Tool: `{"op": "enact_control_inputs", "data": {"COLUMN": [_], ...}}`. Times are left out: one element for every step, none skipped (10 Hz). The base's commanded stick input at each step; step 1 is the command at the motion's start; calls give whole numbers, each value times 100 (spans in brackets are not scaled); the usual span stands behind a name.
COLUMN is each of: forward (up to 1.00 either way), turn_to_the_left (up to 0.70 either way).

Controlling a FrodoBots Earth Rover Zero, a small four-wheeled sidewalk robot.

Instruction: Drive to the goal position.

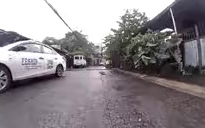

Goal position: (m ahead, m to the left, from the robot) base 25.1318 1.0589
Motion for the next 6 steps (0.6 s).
{"op": "enact_control_inputs", "data": {"forward": [100, 100, 100, 100, 100, 100], "turn_to_the_left": [0, 0, 0, 16, 27, 27]}}
